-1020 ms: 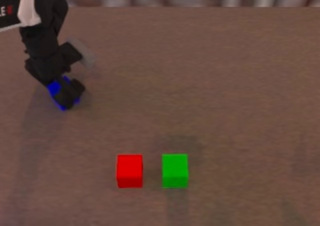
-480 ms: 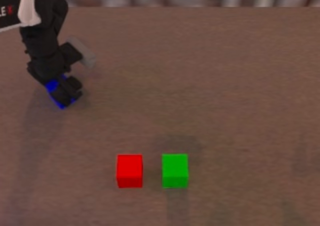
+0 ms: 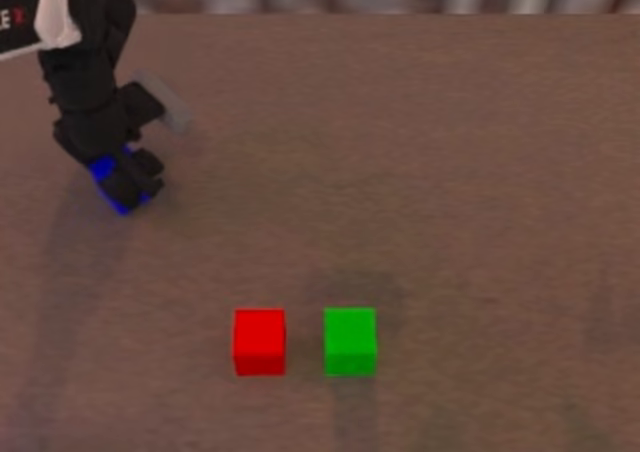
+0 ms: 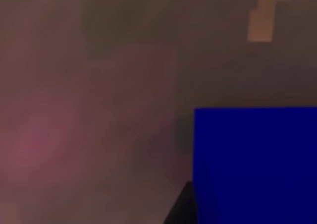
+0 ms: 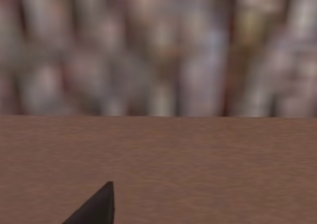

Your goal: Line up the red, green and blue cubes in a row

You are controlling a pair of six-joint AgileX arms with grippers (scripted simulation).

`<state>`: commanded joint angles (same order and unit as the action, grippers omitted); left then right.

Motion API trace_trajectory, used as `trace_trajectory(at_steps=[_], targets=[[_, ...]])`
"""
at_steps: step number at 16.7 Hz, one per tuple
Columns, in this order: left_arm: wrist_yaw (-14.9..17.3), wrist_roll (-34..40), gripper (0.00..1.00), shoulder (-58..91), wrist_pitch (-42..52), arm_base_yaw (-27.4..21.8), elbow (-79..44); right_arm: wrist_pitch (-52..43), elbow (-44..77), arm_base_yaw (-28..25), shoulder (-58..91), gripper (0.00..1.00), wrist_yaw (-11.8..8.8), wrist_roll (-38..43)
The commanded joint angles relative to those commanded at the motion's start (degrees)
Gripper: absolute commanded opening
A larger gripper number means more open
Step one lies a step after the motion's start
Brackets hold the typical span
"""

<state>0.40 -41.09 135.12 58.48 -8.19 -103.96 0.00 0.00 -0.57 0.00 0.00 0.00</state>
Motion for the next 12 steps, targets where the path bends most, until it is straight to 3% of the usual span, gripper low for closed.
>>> trace_trajectory(at_steps=[6, 12], targets=[[0.0, 0.1, 0.00, -2.9, 11.3, 0.9, -7.9, 0.0, 0.0, 0.0, 0.0, 1.00, 0.0, 0.0], [0.0, 0.1, 0.00, -3.2, 12.4, 0.6, -8.9, 0.0, 0.0, 0.0, 0.0, 1.00, 0.0, 0.0]])
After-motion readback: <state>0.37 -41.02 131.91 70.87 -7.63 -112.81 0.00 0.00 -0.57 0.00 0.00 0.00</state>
